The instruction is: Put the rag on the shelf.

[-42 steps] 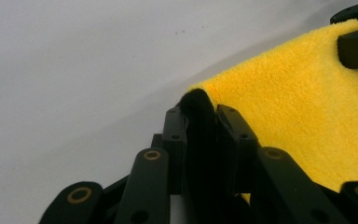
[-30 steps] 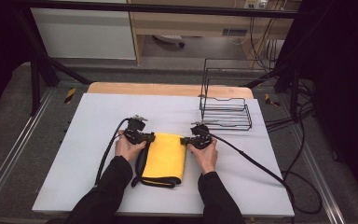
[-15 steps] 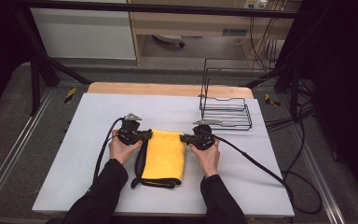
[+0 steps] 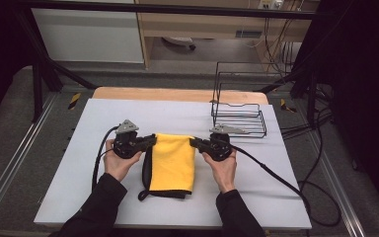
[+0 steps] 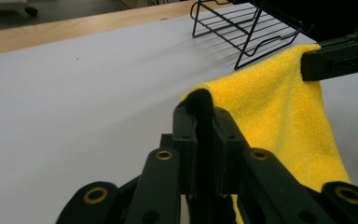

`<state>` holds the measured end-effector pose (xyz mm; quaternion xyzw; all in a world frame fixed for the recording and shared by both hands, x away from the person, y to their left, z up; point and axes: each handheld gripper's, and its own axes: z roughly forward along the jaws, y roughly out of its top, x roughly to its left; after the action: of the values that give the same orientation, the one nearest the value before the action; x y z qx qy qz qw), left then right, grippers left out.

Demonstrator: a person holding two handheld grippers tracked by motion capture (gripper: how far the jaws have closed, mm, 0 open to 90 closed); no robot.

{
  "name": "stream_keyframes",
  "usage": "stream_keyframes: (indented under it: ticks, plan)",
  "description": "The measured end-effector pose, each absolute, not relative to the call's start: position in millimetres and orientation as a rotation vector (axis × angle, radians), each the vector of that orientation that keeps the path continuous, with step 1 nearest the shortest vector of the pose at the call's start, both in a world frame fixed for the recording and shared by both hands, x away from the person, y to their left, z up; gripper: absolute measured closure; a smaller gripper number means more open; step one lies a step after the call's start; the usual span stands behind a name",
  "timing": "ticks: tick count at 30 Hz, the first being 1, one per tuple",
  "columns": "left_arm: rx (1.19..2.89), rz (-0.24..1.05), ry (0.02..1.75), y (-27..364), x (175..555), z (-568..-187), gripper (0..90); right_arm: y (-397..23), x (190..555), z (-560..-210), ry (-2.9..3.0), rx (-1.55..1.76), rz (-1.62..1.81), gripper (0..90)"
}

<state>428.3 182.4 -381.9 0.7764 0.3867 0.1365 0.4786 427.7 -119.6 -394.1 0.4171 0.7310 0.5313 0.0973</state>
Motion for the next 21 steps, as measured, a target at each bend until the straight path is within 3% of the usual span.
stream_keyframes:
  ticks: [21]
  plan:
    - [1.749, 0.458, 0.878, 180.4, 391.0, -347.2, 81.2, -122.4, 404.5, -354.4, 2.047, 1.008, 1.636, 83.9]
